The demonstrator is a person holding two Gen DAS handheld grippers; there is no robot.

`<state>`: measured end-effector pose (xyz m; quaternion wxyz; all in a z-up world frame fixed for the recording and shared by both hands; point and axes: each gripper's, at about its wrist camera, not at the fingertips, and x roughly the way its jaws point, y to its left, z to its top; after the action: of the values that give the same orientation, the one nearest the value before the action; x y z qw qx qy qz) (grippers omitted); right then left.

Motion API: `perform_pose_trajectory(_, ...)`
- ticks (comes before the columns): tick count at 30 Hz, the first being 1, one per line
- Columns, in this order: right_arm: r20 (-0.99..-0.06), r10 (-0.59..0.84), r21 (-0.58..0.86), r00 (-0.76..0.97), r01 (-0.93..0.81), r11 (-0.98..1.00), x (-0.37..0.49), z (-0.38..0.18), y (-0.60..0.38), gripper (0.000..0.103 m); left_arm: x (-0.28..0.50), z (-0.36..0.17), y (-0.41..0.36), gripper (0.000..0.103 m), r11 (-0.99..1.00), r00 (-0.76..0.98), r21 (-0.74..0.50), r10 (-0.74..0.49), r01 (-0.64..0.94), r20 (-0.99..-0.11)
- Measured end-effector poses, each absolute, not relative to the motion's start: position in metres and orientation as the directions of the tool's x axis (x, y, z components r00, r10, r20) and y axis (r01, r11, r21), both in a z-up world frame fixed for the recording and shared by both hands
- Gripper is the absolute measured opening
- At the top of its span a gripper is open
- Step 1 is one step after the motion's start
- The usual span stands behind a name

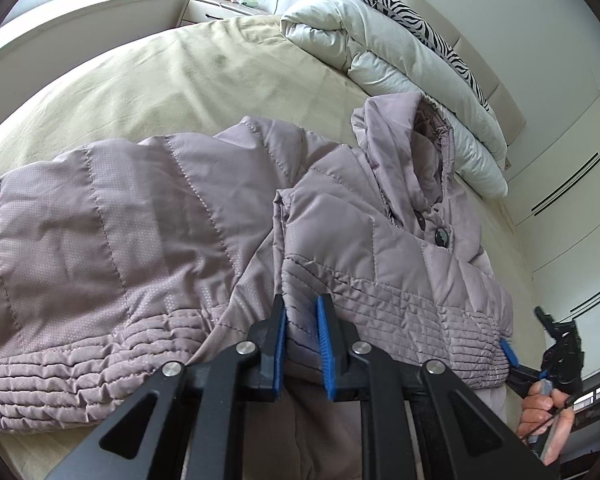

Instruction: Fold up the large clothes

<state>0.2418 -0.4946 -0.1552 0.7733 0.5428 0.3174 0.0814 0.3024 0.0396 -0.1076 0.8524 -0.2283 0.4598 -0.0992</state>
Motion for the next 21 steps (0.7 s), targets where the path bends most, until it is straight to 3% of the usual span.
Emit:
perform_pose_trajectory(3,-0.439,0.461,0.869,0.772,0.233,0.437,0.246,-0.174,-0.489,0.076,0.304,-0.110,0.040,0.019,0.879,0.548,-0.477,-0.386,-0.027,-0.742)
perform_pose_trajectory(8,-0.517,0.427,0.794,0.742,0.229,0.563,0.246,-0.158,-0.473,0.076,0.302,-0.112,0.041,0.019,0.870,0.548,-0.492,-0.397,-0.030,-0.736)
perform_pose_trajectory(11,-0.458,0.402,0.800,0.793,0.171,0.575,0.244,-0.129,-0.475,0.077,0.299,-0.113,0.041,0.019,0.863,0.551,-0.503,-0.402,-0.038,-0.731)
perform_pose_trajectory(13,-0.483,0.403,0.783,0.777,0.178,0.595,0.255,-0.122,-0.475,0.079,0.295,-0.114,0.041,0.019,0.861,0.555,-0.507,-0.400,-0.046,-0.730)
perform_pose_trajectory(15,-0.540,0.419,0.770,0.730,0.228,0.596,0.271,-0.139,-0.477,0.079,0.292,-0.115,0.037,0.019,0.864,0.553,-0.502,-0.398,-0.042,-0.732)
perform_pose_trajectory(18,-0.537,0.428,0.771,0.727,0.218,0.598,0.280,-0.163,-0.479,0.079,0.289,-0.118,0.033,0.019,0.871,0.555,-0.491,-0.396,-0.025,-0.731)
perform_pose_trajectory(21,-0.568,0.391,0.714,0.724,0.198,0.672,0.277,-0.157,-0.468,0.079,0.290,-0.117,0.051,0.020,0.799,0.557,-0.600,-0.480,-0.040,-0.678)
